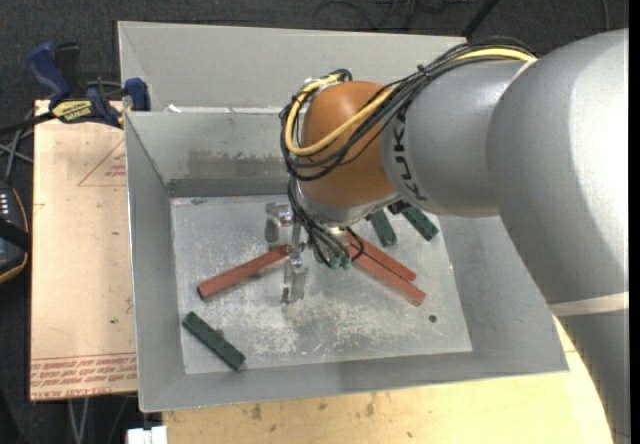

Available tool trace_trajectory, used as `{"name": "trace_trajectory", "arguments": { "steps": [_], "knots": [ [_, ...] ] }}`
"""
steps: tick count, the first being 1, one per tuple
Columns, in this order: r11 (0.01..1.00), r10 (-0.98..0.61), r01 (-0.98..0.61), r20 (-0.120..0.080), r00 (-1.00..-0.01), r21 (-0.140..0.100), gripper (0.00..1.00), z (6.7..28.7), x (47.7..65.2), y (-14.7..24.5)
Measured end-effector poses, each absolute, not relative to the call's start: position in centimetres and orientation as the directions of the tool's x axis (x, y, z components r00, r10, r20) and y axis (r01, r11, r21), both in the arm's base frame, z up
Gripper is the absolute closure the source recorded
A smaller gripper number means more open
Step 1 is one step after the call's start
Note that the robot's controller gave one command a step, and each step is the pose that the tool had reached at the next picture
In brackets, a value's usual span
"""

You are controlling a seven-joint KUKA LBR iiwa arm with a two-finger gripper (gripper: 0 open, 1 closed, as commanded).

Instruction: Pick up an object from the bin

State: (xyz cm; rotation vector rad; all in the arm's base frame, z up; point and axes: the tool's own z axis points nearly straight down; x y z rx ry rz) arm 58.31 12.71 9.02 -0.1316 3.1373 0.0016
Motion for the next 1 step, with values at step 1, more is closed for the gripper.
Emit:
{"name": "trace_trajectory", "arguments": {
  "steps": [1],
  "knots": [
    [0.984, -0.179, -0.179, 0.000, -0.984, 0.002, 1.00, 7.00, 52.21, 18.02]
  ]
}}
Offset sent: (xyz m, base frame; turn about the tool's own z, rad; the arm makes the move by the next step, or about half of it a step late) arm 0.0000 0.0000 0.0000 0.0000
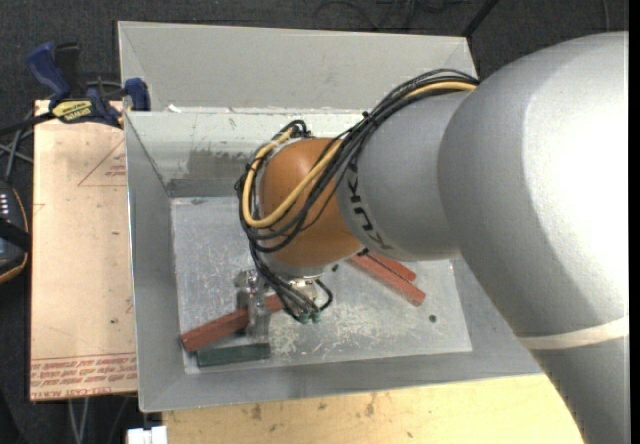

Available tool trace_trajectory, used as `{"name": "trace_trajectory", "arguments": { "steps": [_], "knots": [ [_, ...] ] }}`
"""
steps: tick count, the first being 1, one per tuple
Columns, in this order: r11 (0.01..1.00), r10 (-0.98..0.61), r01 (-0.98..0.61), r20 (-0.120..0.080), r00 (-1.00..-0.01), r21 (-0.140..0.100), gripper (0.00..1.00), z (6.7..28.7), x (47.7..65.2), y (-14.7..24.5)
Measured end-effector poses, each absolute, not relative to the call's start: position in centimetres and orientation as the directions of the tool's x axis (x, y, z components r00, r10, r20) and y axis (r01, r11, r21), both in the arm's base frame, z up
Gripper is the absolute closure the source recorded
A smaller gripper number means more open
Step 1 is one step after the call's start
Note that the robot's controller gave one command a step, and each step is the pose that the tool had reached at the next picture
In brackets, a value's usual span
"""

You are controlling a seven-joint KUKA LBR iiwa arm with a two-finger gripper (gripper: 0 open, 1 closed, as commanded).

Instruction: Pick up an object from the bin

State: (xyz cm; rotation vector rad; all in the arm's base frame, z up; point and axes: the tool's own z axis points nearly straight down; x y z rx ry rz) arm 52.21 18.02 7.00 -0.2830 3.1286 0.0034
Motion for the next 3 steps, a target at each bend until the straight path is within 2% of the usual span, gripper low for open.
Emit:
{"name": "trace_trajectory", "arguments": {
  "steps": [1, 2, 3],
  "knots": [
    [0.984, -0.179, -0.179, 0.000, -0.984, 0.002, 1.00, 7.0, 52.2, 18.0],
    [0.985, -0.173, -0.173, -0.009, -0.985, 0.002, 1.00, 24.2, 51.6, 16.8],
    [0.985, -0.172, -0.172, -0.003, -0.985, 0.001, 1.00, 23.9, 51.4, 16.7]
  ]
}}
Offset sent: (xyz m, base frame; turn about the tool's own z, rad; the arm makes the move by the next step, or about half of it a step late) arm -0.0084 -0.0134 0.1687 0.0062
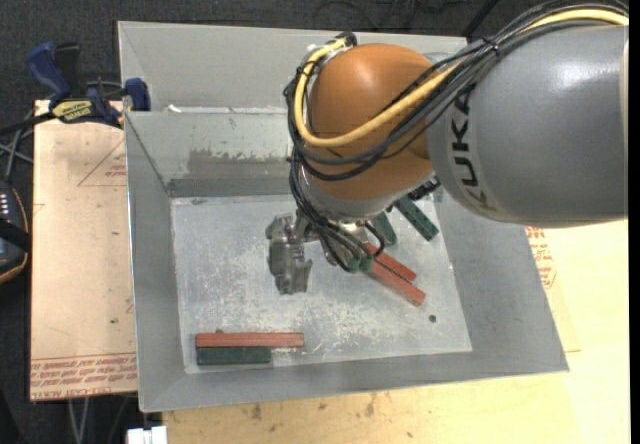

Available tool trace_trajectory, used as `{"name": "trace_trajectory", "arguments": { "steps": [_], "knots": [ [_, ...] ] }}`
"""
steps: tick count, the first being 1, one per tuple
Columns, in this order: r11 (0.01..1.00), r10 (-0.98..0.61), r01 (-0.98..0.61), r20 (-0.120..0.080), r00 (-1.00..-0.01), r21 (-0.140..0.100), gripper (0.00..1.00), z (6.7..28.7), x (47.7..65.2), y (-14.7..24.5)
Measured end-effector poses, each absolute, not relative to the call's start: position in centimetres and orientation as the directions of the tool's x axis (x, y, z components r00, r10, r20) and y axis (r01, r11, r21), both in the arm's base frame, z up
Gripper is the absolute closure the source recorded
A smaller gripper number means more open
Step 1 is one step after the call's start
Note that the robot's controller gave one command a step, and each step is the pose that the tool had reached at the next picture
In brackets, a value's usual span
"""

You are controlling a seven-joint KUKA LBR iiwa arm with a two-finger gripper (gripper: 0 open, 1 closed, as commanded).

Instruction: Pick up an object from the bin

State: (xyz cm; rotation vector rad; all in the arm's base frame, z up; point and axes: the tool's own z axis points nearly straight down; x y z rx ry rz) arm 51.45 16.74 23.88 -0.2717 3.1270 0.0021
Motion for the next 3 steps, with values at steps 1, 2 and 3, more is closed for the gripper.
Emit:
{"name": "trace_trajectory", "arguments": {
  "steps": [1, 2, 3],
  "knots": [
    [0.980, -0.200, -0.200, -0.013, -0.980, 0.002, 1.00, 18.8, 55.8, 17.2],
    [0.992, -0.125, -0.125, -0.001, -0.992, 0.001, 1.00, 18.6, 51.9, 20.8],
    [0.992, -0.124, -0.124, -0.001, -0.992, 0.001, 0.00, 18.6, 52.0, 20.8]
  ]
}}
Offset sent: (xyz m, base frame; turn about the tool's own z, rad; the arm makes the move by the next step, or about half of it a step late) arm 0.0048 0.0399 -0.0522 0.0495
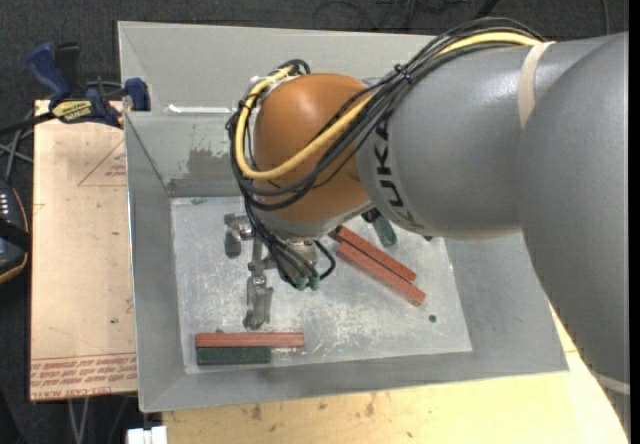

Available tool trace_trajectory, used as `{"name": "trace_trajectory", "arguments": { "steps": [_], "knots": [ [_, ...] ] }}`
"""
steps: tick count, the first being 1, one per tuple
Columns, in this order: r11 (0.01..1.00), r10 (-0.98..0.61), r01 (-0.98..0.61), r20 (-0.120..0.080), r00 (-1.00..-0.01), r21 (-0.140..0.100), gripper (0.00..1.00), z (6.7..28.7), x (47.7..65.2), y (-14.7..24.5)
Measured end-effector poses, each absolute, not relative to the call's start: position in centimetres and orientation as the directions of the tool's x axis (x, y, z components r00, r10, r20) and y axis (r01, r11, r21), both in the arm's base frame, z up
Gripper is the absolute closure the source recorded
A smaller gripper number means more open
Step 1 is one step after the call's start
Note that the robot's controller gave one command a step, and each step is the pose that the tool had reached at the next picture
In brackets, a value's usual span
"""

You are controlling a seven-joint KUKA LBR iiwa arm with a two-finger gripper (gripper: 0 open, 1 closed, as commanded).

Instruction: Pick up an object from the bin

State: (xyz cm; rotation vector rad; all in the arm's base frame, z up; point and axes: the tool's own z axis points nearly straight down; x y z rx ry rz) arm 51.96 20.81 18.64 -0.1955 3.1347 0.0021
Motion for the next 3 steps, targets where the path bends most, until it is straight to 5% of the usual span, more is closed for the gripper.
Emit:
{"name": "trace_trajectory", "arguments": {
  "steps": [1, 3],
  "knots": [
    [0.992, -0.124, -0.124, -0.001, -0.992, 0.001, 0.00, 18.6, 52.0, 20.8],
    [0.999, -0.047, -0.047, 0.002, -0.999, 0.001, 0.00, 9.7, 51.5, 22.8]
  ]
}}
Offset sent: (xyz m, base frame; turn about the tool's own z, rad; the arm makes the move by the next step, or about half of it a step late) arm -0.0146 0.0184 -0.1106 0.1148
